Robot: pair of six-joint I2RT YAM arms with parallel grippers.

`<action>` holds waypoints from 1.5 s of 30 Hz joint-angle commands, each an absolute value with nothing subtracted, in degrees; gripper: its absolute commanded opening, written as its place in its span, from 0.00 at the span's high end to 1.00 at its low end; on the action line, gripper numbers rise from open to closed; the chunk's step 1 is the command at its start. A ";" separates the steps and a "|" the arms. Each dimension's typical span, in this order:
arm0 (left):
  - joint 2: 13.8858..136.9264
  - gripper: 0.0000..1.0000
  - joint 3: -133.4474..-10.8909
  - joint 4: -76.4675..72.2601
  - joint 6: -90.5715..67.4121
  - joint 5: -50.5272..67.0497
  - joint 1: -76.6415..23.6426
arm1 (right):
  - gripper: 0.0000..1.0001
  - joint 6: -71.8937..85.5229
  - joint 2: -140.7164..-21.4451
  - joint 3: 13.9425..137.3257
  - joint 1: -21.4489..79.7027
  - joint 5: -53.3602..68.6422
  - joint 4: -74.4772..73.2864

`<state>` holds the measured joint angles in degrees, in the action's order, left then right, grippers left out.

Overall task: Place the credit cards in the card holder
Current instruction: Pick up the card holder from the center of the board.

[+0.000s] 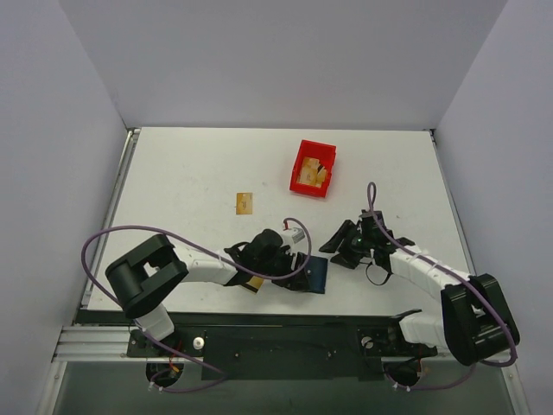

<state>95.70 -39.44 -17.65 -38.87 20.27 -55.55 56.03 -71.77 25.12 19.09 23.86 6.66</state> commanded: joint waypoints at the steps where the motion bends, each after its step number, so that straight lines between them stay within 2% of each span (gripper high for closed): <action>1: 94.22 0.34 -40.16 -15.93 -38.85 18.12 -55.55 | 0.52 47.91 -69.00 28.56 18.72 21.71 1.42; 6: 93.43 0.34 -42.71 -11.34 -36.48 14.15 -53.79 | 0.47 43.60 -63.12 25.32 18.72 22.76 -2.72; 13: 95.18 0.35 -45.00 -9.67 -34.37 14.59 -53.26 | 0.48 44.38 -62.40 19.78 18.81 26.89 3.15; 23: 99.05 0.57 -47.99 -8.44 -33.14 13.45 -53.26 | 0.49 45.44 -65.03 15.12 18.90 29.70 9.57; 31: 101.60 0.80 -49.22 -8.70 -32.78 14.41 -53.35 | 0.55 47.55 -71.88 14.06 20.30 30.76 17.13; 35: 102.74 0.88 -49.57 -8.88 -32.61 14.85 -53.53 | 0.58 48.86 -74.61 13.45 21.97 30.24 20.56; 39: 103.27 0.92 -49.57 -9.05 -32.70 15.12 -53.61 | 0.69 50.10 -75.76 13.09 23.99 29.62 23.29; 41: 102.84 0.92 -49.39 -8.88 -32.87 14.94 -53.61 | 0.80 50.18 -75.41 13.36 24.78 28.83 23.56; 43: 101.96 0.92 -49.13 -8.62 -33.22 13.98 -53.53 | 0.95 50.10 -73.92 13.62 25.31 27.87 22.33; 45: 100.20 0.91 -48.87 -7.92 -33.31 12.66 -53.35 | 1.00 49.49 -71.73 14.50 25.66 25.94 18.84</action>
<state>101.43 -48.27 -8.91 -33.82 14.63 -53.21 51.00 -73.56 14.83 23.70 30.52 25.82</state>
